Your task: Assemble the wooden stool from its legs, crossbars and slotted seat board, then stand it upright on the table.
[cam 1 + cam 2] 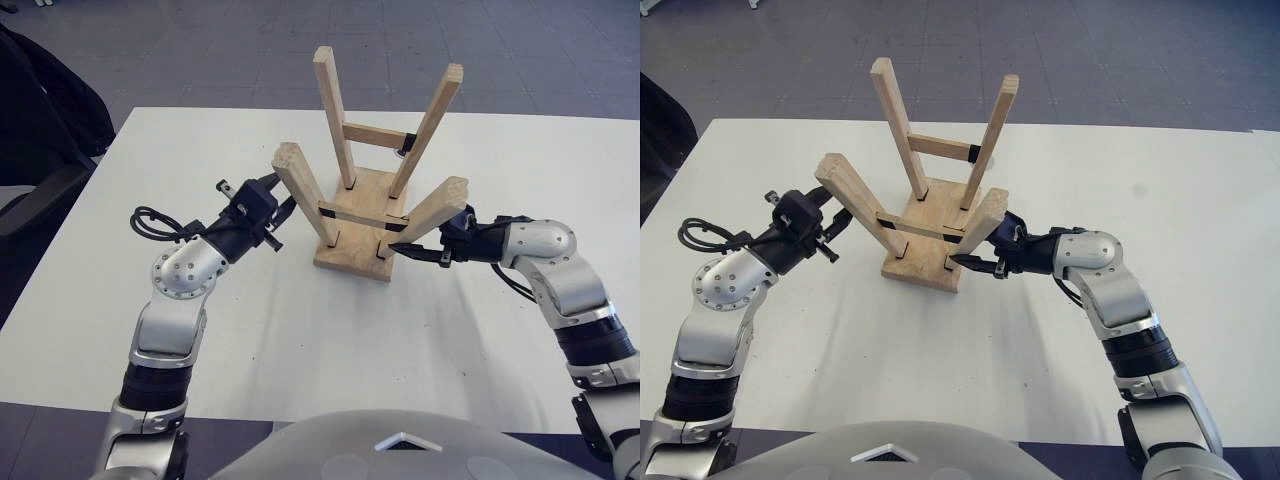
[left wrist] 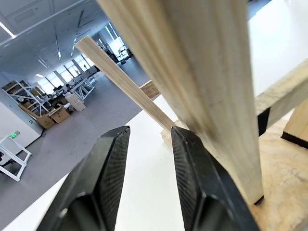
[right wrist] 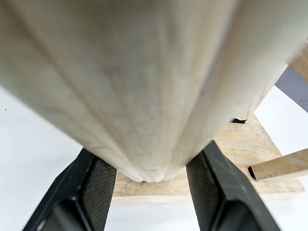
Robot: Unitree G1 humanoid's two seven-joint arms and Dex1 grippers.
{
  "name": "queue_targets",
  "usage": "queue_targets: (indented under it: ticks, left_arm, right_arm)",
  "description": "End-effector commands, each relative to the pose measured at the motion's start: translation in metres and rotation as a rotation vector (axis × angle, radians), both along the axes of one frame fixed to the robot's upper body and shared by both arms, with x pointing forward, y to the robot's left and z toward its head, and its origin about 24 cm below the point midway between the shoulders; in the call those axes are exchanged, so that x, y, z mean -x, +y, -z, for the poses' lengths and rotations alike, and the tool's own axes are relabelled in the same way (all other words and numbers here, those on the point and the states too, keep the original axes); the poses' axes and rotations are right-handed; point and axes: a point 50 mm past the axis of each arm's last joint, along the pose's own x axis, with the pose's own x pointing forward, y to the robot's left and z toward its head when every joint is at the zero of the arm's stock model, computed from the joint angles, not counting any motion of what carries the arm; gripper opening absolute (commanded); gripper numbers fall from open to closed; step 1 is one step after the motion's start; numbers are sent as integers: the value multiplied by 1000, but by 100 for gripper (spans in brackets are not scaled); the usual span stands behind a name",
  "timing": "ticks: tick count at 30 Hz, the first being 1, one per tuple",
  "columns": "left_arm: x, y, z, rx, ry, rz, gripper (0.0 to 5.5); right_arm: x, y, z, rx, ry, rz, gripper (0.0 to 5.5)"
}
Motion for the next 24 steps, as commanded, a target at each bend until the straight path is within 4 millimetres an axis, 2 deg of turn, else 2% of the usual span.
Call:
queue_targets:
  ticks: [1,2,6,8,10,13,18,24]
  left_arm:
    - [14,-27,14,-19,58,189,161]
    - [10,-14,21,-32,83,130,161]
    - [-3,55,52,-42,181,-235,161]
    - [-3,70,60,-34,201,-306,161]
    - [-3,68,67,-48,224,-313,161]
    - [-4,55,73,-47,244,-296,161]
    - [-4,34,72,-8,246,-249,161]
    - [-3,31,74,-10,256,-243,161]
  right_arm:
    - [12,5,37,80,174,19,202]
    - [12,5,37,79,175,20,202]
    - [12,5,39,85,179,20,202]
    - [11,5,38,87,173,23,202]
    - [7,6,37,89,153,32,202]
    - [-1,10,32,76,92,42,202]
    - [-5,20,7,-59,29,-15,202]
    - [-6,25,5,-59,22,-21,202]
